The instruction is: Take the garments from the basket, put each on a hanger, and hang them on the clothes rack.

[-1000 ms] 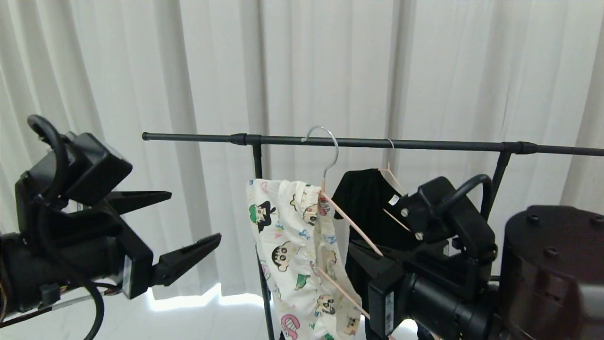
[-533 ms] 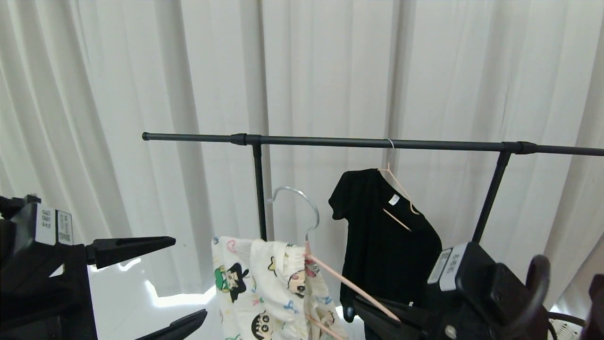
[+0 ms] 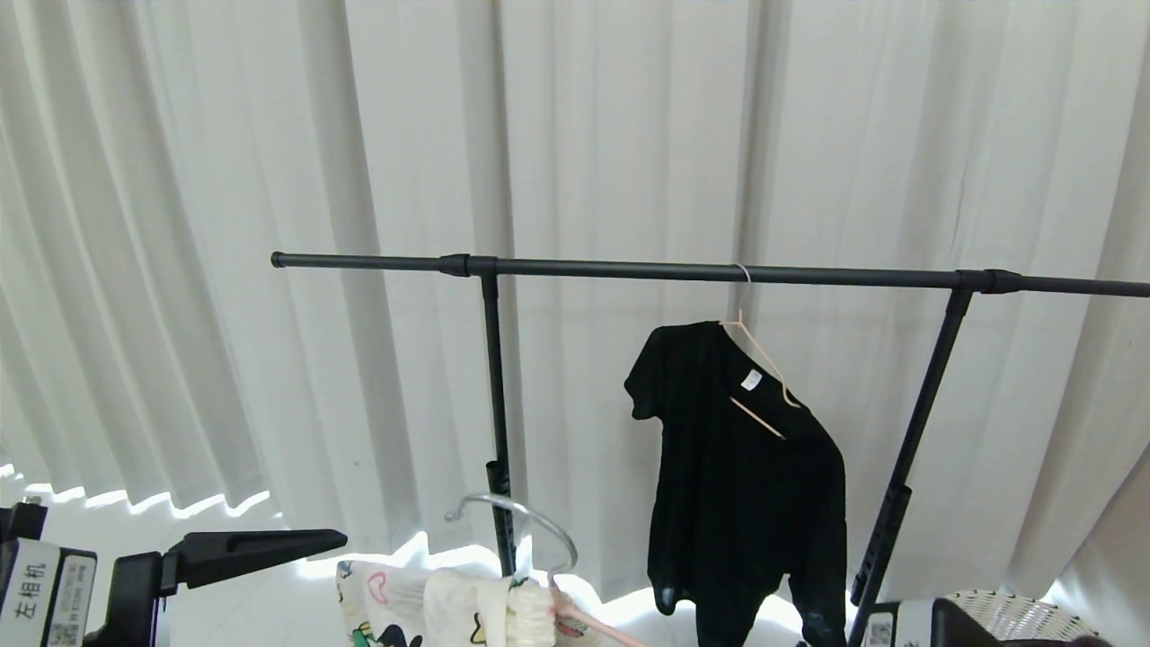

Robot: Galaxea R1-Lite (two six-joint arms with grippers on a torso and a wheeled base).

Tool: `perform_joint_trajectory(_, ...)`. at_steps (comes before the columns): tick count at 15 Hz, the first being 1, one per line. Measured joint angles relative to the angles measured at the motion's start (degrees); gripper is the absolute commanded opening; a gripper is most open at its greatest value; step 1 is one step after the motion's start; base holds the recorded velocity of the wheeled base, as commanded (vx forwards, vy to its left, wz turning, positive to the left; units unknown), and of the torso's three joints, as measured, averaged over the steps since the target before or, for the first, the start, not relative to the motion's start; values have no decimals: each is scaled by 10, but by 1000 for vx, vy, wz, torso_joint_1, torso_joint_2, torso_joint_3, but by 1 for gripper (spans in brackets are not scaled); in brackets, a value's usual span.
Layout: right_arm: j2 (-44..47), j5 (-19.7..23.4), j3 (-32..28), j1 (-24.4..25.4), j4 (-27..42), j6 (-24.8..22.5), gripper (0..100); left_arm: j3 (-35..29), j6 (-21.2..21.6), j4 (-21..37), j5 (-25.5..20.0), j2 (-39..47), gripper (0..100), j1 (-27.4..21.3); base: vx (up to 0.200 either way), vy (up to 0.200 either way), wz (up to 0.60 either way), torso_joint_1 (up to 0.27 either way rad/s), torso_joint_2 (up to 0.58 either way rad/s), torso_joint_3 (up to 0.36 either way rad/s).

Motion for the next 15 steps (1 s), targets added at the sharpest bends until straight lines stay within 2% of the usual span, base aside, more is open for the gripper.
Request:
perform_joint_trajectory(3,2,0,9,36,0,-1,0,25,2,0,0,-4,100,-28,0,0,0,0,0,0)
perform_joint_trajectory(9,5,0,7,58,0,-13,0,42,5,1,0,-7,100,-89,0,0,0,0,0,0)
perform_joint_trajectory(14,6,0,6,81,0,-15,0,66,51,1,0,2,100,-94,0,0,0,0,0,0)
perform_joint_trajectory(15,6,0,6,83,0,-16,0,69,52,1,0,3,0,-94,0,0,0,0,0,0)
